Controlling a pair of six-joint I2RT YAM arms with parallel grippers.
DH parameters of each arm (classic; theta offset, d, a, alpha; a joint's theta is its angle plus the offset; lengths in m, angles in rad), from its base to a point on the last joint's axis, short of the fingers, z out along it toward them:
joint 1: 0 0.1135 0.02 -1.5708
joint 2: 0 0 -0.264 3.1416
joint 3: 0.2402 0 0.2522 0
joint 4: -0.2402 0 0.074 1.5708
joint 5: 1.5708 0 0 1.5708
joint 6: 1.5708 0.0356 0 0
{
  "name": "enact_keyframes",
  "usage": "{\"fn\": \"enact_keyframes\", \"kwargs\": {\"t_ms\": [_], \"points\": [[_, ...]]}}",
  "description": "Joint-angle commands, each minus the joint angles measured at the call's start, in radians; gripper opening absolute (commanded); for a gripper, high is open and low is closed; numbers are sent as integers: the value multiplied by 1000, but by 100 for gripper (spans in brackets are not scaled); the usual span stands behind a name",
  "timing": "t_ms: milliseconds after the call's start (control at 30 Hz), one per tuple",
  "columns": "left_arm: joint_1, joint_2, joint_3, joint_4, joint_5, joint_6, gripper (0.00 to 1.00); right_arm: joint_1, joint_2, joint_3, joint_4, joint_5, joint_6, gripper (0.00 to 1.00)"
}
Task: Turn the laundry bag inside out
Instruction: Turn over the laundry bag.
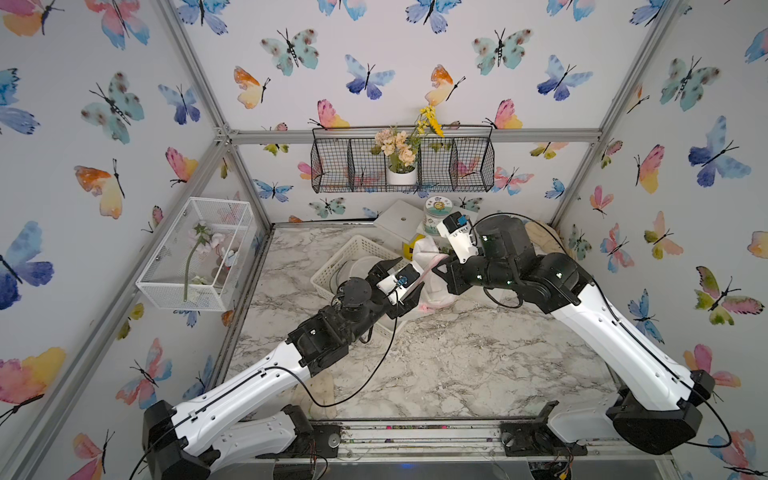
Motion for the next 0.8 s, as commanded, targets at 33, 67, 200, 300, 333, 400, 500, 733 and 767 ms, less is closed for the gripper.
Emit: {"fn": "enact_keyframes", "kwargs": {"t_ms": [33, 67, 200, 300, 333, 400, 500, 733, 767], "points": [[-5, 19, 5, 59, -69, 47, 71, 2, -19, 39, -40, -42, -28, 2], [-5, 24, 10, 58, -66, 41, 69, 1, -18, 43, -42, -46, -28, 2], [-5, 46, 41, 31, -44, 6, 61, 1, -23, 52, -41, -54, -29, 2], [-5, 48, 42, 33, 12, -6, 59, 1, -20, 52, -40, -55, -27, 2], [-5, 47, 40, 35, 31, -14, 59, 2, -20, 54, -40, -56, -25, 2], [-5, 50, 35, 43, 44, -30, 59, 1, -17, 55, -36, -61, -21, 2], [-5, 56, 27, 55, 20, -45, 52, 1, -14, 66, -35, -55, -17, 2], [-5, 49, 39, 57, -38, -31, 0, 1, -16, 69, -71, 31, -19, 2], [-5, 42, 47, 52, -37, -30, 0, 2, -15, 66, -91, 58, -24, 2]]}}
